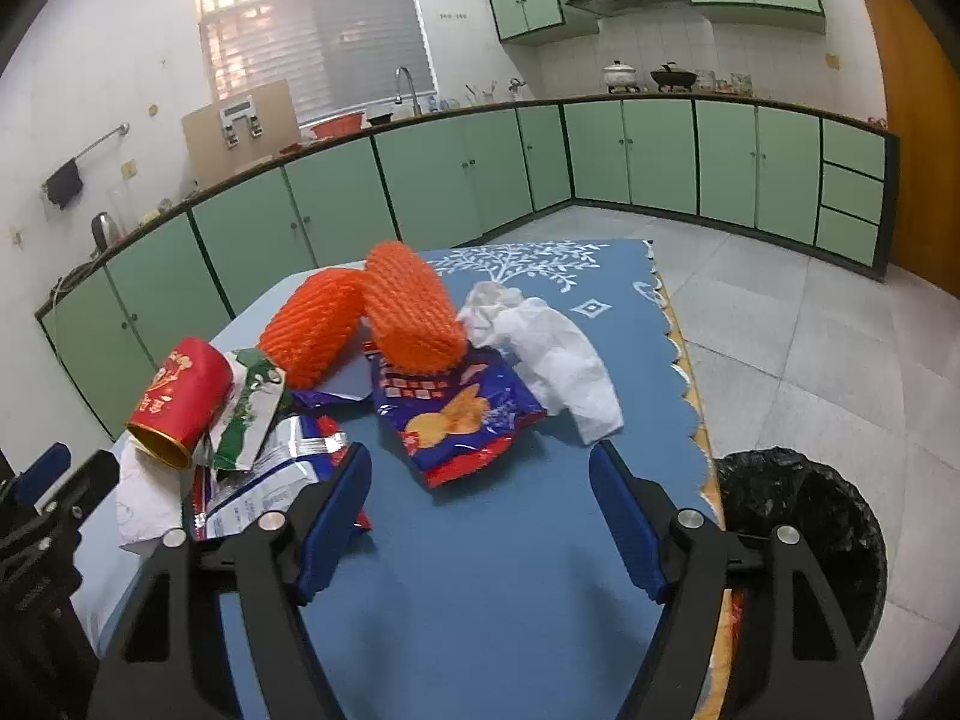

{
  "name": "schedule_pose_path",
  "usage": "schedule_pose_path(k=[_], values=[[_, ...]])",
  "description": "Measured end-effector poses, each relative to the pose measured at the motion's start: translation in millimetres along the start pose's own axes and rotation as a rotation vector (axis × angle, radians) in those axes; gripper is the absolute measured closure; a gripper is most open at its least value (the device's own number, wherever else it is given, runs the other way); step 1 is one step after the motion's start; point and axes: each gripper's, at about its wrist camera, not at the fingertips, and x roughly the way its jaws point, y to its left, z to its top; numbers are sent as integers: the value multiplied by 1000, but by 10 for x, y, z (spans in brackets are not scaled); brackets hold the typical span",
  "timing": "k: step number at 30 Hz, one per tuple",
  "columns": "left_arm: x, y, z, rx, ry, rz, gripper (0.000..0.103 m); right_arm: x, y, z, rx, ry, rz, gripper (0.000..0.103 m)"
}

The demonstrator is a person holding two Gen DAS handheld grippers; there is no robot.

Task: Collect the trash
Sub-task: 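Move both grippers back over the trash on the table, then grasp a white tissue with the left gripper while the right gripper grasps another tissue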

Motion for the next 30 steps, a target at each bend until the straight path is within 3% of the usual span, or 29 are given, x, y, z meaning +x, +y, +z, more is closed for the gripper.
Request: schedule_pose_path(k=[9, 18, 20, 23, 28, 30], values=[[-31, 285, -320, -64, 111, 6, 16, -49, 166, -86, -27, 5, 3, 29], [131, 194, -274, -110, 107, -1, 16, -104, 174, -83, -43, 1, 0, 30], [174, 180, -260, -113, 104, 2, 23, -116, 150, -93, -40, 2, -4, 30], [269, 212, -256, -134, 133, -25, 45, -123, 114, -91, -31, 2, -8, 30], [284, 256, -291, -143, 139, -49, 92, -134, 98, -80, -35, 1, -2, 36], [248, 261, -276, -139, 124, -52, 99, -124, 98, -86, -36, 6, 6, 44]])
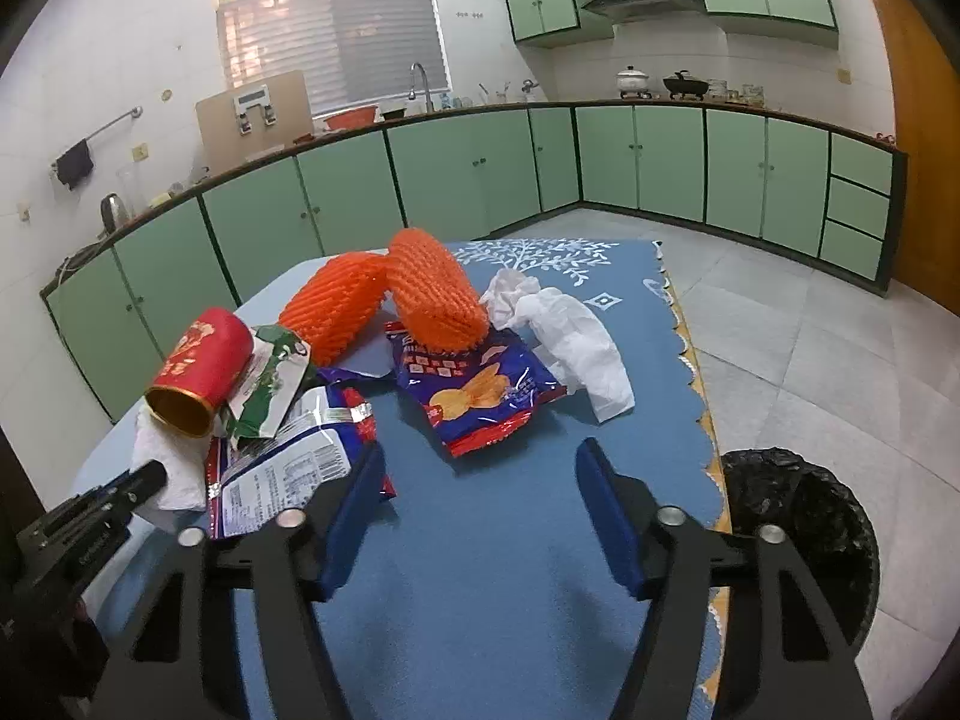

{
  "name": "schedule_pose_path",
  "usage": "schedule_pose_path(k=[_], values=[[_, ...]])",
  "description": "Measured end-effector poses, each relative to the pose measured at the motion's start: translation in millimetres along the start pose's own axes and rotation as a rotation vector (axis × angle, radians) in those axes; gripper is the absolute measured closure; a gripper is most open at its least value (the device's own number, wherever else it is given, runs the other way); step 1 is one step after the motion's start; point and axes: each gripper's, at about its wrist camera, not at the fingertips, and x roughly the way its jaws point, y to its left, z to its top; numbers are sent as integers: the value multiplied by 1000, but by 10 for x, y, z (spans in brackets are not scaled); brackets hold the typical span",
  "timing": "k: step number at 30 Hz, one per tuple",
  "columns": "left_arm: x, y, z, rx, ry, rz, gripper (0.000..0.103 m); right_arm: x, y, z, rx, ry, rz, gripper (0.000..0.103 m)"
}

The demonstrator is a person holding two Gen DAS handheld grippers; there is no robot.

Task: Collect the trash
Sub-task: 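Grasp a white tissue with the left gripper while the right gripper grasps another tissue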

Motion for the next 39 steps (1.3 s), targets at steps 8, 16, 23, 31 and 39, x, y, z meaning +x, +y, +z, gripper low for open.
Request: schedule_pose_path(k=[8, 16, 23, 31, 39], values=[[-385, 89, 161, -22, -131, 27, 100, 82, -102, 136, -5, -20, -13, 57], [-430, -357, 433, 60, -249, -53, 100, 400, -393, 324, 36, -1, -81, 57], [48, -813, 562, 95, -203, -96, 100, 618, -460, 410, 53, 28, -110, 60], [413, -1102, 751, 140, -151, -115, 100, 867, -561, 431, 88, 118, -124, 62], [574, -1206, 708, 167, -109, -117, 100, 1010, -587, 388, 104, 197, -105, 95]])
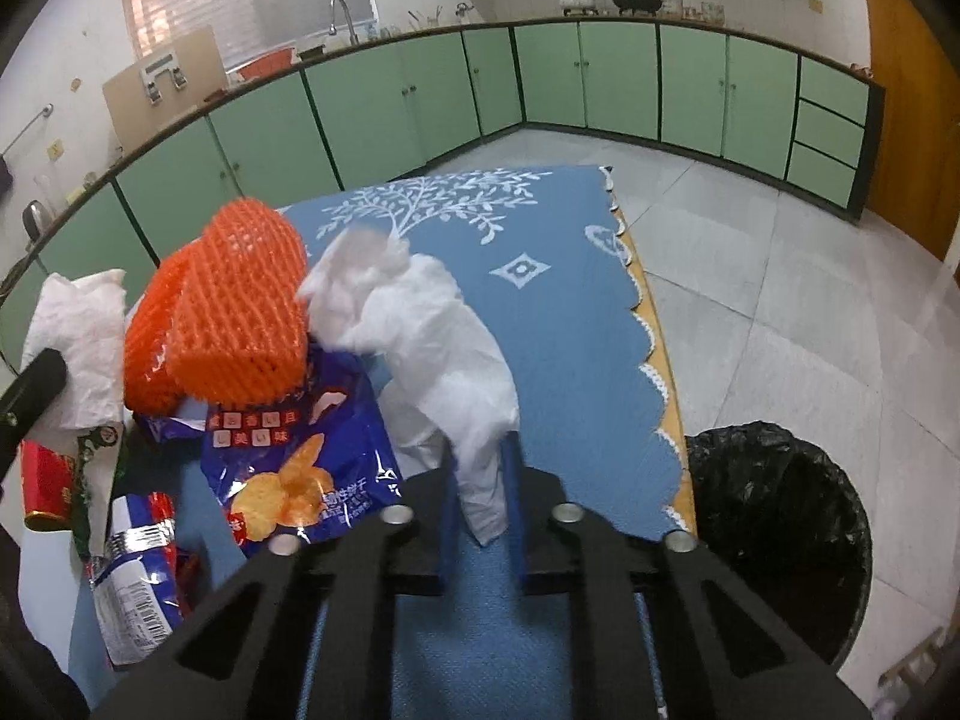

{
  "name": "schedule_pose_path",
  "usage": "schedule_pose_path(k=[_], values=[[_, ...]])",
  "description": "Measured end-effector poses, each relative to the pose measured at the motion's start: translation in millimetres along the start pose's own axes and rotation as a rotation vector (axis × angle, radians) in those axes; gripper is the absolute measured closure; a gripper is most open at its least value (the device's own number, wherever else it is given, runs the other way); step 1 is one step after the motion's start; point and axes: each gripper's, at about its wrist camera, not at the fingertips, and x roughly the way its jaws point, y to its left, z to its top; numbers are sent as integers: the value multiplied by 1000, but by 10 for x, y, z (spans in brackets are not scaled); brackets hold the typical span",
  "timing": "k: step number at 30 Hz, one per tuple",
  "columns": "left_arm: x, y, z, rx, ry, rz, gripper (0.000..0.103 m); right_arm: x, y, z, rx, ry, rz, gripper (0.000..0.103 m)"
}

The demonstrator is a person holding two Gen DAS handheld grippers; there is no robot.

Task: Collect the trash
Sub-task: 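Grasp a white tissue with the left gripper while the right gripper grasps another tissue, then carry both white tissues over the bin and release them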

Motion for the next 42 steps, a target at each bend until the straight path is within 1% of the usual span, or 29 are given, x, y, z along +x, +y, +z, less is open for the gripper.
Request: schedule_pose_path(k=[2, 7, 12, 16, 21, 26, 27, 32, 37, 42], values=[[-1, 4, -11, 0, 3, -4, 100, -47, 13, -8, -5, -19, 13, 98], [-84, -44, 8, 7, -15, -13, 100, -286, 29, -30, -17, -91, 26, 99], [-206, -151, 49, 8, -46, -47, 100, -604, -99, -61, 11, -149, 32, 99], [-308, -387, 73, 22, -65, -99, 100, -905, -295, -69, 28, -200, 12, 99], [-400, -834, 8, 48, -65, -180, 100, -1249, -628, -138, 57, -244, -36, 99], [-414, -1352, -104, 90, -44, -260, 100, -1469, -1075, -269, 102, -253, -102, 99], [-409, -1506, -138, 102, -36, -281, 100, -1492, -1149, -292, 108, -252, -113, 99], [-348, -2042, -268, 138, 12, -382, 100, -1576, -1624, -495, 159, -229, -187, 99], [-235, -2485, -464, 175, 79, -487, 99, -1528, -2086, -710, 219, -186, -247, 99], [-102, -2778, -657, 240, 120, -518, 96, -1350, -2284, -841, 244, -141, -263, 99]])
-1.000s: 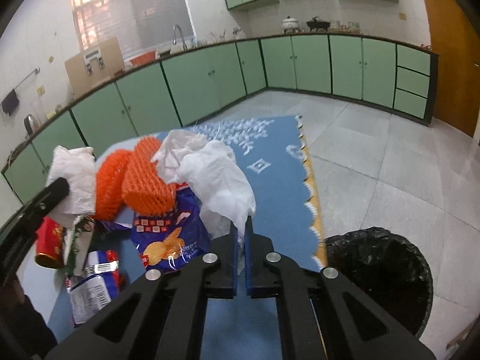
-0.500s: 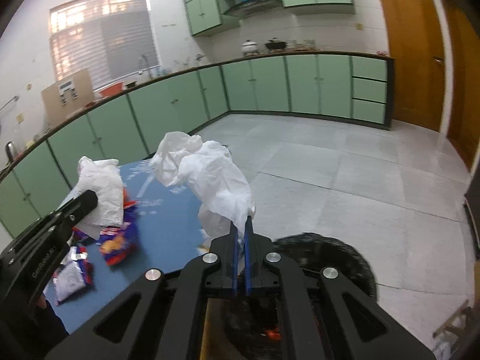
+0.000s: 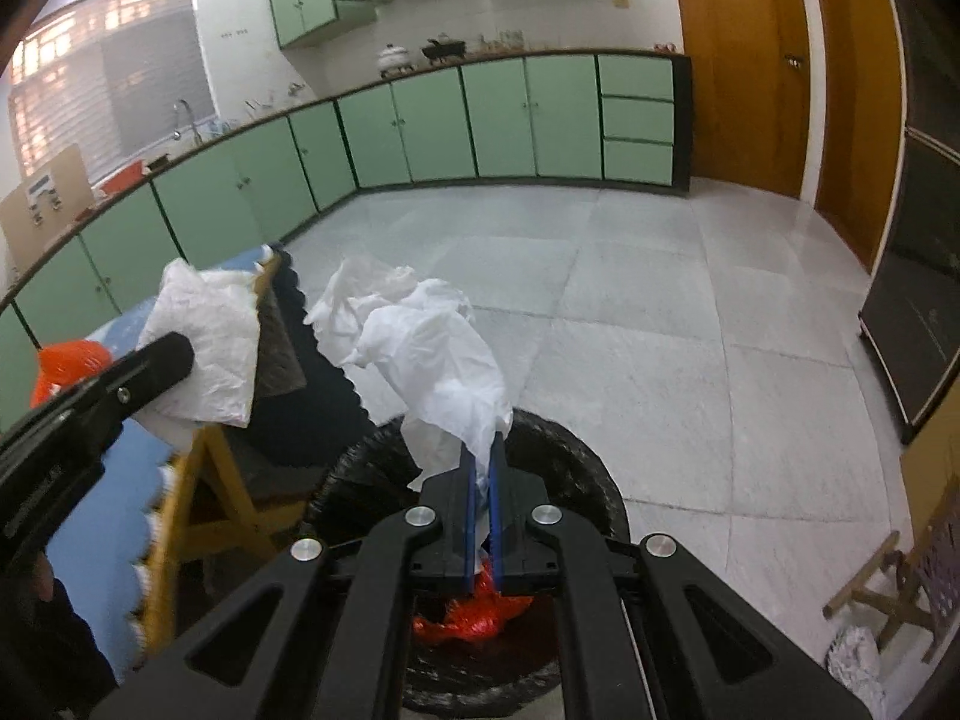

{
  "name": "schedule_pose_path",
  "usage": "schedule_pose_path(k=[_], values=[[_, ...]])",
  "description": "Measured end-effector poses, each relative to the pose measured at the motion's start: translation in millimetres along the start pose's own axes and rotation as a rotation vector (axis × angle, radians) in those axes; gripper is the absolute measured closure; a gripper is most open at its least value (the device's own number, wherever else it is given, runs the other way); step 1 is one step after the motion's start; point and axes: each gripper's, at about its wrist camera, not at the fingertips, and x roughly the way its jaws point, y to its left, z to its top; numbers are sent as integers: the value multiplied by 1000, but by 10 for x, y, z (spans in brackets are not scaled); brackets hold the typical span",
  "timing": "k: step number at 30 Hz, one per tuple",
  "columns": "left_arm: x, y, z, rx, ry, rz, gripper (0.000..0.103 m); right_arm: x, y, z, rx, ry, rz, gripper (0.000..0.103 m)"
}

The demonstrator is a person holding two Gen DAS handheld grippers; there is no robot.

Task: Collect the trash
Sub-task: 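Carry both white tissues over the bin and release them, then move both grippers back toward the remaining trash on the table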

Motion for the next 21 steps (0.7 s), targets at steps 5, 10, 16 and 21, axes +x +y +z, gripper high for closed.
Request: schedule_pose_path(k=[5, 10, 16, 21], values=[[234, 25, 27, -20, 48, 4, 78, 193, -125, -47, 18, 38, -1, 86], [196, 88, 120, -37, 24, 16, 59, 158, -256, -53, 54, 27, 8, 64], [-22, 243, 227, -79, -2, 23, 56, 34, -283, 13, 66, -4, 0, 62], [-488, 482, 238, -89, -67, 83, 46, -220, -165, 51, 49, -56, 9, 48]])
